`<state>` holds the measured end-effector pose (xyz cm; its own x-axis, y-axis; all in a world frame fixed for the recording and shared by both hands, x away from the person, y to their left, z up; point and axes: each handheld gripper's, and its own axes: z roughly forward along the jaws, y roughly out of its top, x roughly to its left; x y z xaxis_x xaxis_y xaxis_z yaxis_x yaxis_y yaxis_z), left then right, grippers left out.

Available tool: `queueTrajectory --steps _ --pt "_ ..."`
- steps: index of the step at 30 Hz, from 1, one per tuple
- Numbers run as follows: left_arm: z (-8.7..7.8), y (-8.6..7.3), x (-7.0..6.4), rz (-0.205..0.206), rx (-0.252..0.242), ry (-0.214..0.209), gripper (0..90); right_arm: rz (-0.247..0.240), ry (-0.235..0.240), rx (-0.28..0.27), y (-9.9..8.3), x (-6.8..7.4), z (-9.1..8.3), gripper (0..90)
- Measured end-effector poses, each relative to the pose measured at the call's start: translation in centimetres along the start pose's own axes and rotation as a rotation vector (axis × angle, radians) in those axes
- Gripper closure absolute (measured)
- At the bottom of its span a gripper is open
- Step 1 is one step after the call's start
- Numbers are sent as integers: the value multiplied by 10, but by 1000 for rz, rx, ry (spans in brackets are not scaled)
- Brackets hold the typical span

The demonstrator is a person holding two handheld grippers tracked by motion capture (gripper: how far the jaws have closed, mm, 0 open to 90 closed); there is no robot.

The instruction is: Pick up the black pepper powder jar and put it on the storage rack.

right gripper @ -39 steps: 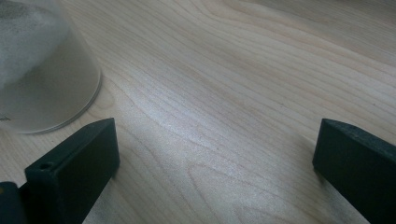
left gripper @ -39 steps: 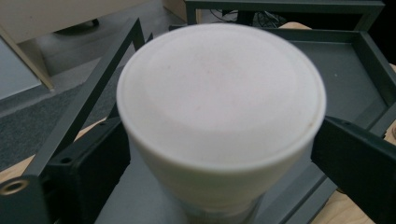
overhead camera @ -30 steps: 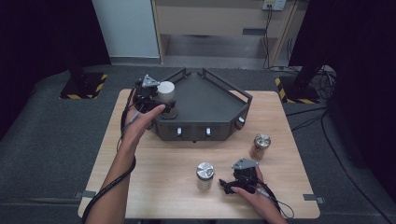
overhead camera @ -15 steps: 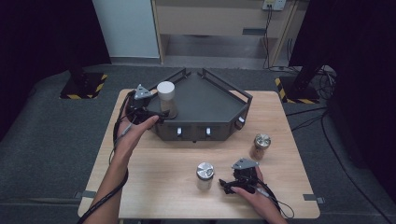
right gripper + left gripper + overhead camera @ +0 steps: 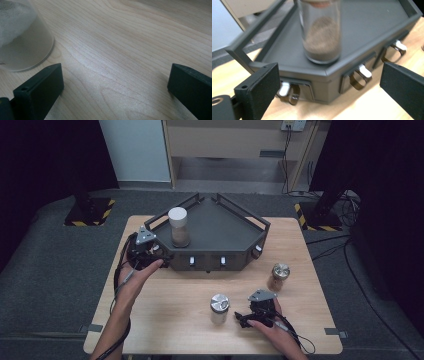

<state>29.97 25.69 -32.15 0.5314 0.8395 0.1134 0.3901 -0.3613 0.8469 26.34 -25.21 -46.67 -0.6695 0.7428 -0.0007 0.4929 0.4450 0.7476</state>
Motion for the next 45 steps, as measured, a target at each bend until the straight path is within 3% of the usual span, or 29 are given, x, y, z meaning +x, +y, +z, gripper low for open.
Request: queueTrajectory --steps 7,20,22,36,45 --pt "2 -14 -9 -3 12 -16 16 1 0 -1 0 0 0 5" --pt "-4 -40 -13 -13 34 -31 19 4 -3 -1 -1 1 0 5" --pt "-4 -45 -9 -26 28 -52 19 3 -3 -1 -1 1 0 5" --pt "-10 -60 -15 -30 36 -45 19 6 -3 -1 -1 1 -1 5" --pt "-9 -78 -18 -44 58 -44 19 6 -3 -1 -1 1 -1 5"
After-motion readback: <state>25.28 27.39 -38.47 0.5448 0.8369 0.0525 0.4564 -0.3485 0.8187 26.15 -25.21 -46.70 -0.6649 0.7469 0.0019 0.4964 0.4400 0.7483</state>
